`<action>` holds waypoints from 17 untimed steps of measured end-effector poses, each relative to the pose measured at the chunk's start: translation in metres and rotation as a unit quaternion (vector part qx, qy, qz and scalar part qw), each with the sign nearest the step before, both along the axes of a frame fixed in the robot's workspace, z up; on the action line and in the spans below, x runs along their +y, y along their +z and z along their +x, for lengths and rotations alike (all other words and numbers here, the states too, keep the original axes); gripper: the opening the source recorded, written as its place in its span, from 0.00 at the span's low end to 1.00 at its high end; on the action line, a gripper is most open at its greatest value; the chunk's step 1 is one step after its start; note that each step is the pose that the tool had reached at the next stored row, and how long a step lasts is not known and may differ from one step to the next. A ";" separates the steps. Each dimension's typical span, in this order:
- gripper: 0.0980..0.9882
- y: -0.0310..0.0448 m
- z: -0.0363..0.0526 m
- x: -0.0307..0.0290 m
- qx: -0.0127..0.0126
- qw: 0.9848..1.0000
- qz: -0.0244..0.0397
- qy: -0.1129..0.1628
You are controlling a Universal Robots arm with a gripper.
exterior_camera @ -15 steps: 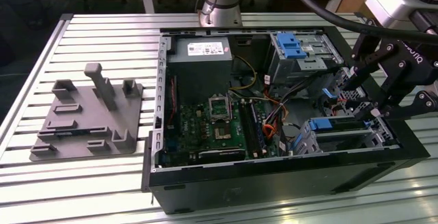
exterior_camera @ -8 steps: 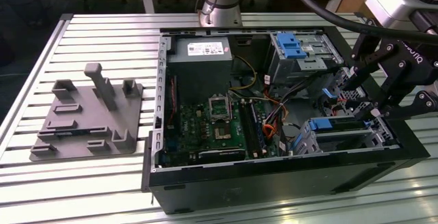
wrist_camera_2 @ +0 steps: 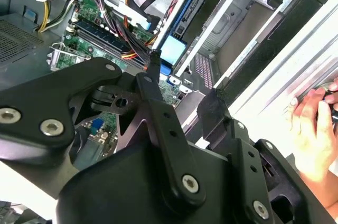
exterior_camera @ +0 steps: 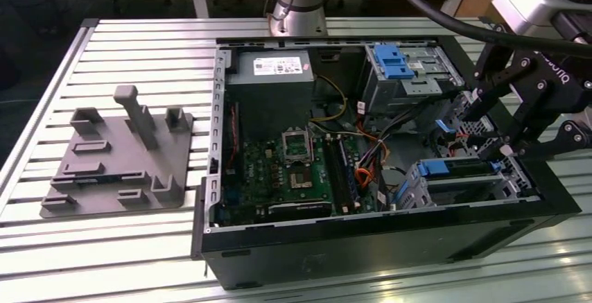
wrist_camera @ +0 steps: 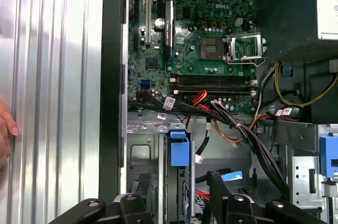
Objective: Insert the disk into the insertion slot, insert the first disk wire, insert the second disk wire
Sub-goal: 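Insert the first disk wire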
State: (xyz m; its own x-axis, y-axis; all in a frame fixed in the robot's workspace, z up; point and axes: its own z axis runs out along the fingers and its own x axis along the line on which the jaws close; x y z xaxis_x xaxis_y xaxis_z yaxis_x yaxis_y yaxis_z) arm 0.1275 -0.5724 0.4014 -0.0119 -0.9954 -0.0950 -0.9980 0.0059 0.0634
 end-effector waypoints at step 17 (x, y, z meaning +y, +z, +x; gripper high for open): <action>0.52 -0.0026 0.0109 0.0111 0.001 0.998 -0.065 -0.015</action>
